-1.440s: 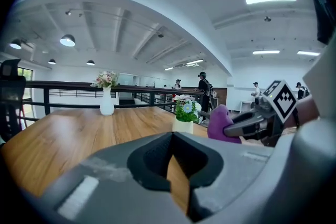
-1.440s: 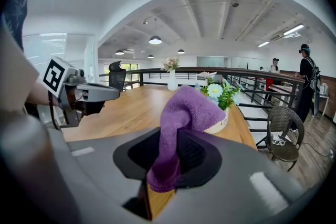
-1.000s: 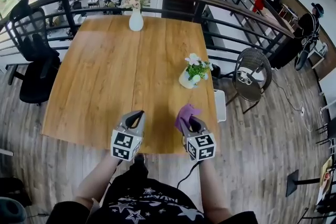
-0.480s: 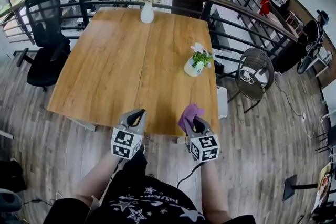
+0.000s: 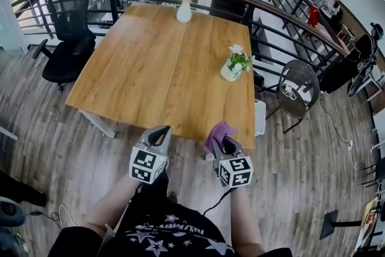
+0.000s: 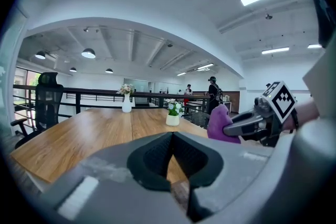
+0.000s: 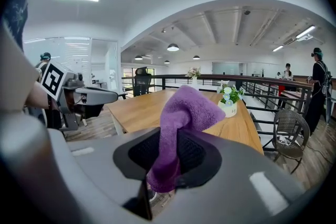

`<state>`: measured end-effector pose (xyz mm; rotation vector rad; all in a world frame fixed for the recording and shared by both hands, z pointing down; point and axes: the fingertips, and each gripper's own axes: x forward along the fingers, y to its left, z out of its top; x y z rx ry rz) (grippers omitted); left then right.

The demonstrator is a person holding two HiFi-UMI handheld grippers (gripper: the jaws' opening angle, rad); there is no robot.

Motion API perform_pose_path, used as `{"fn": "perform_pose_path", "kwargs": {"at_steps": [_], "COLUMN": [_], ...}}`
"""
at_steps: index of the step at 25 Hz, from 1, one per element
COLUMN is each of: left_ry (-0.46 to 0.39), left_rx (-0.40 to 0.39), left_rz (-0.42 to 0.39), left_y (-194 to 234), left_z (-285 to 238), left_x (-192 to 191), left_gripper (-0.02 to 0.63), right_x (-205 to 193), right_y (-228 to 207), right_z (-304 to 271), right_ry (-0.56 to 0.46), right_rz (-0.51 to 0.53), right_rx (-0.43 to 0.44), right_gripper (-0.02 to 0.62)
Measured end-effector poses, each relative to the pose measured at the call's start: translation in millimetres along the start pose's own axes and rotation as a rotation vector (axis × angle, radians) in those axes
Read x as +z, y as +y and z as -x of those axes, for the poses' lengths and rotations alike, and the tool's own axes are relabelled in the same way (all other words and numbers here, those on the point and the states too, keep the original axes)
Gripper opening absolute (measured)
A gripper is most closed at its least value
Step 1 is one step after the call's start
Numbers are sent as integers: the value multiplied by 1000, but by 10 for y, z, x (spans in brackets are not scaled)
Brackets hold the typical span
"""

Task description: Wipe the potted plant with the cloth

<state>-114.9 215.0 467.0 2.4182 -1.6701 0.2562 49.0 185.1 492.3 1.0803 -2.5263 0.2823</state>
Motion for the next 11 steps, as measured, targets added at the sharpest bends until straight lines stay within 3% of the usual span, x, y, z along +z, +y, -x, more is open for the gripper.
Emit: {"fn": "perform_pose_path", "kwargs": {"at_steps": [11], "left_ry": [-10], "left_rx": [38], "left_rz": [-2], "left_y": [-236], "left_z": [502], "left_x": [-2], "left_gripper": [2], "right_x": [-149], "right_y": [335], "right_z": [305], "right_ry": [-7], "right_rz": [0], "right_rx": [49], "right_gripper": [80]}}
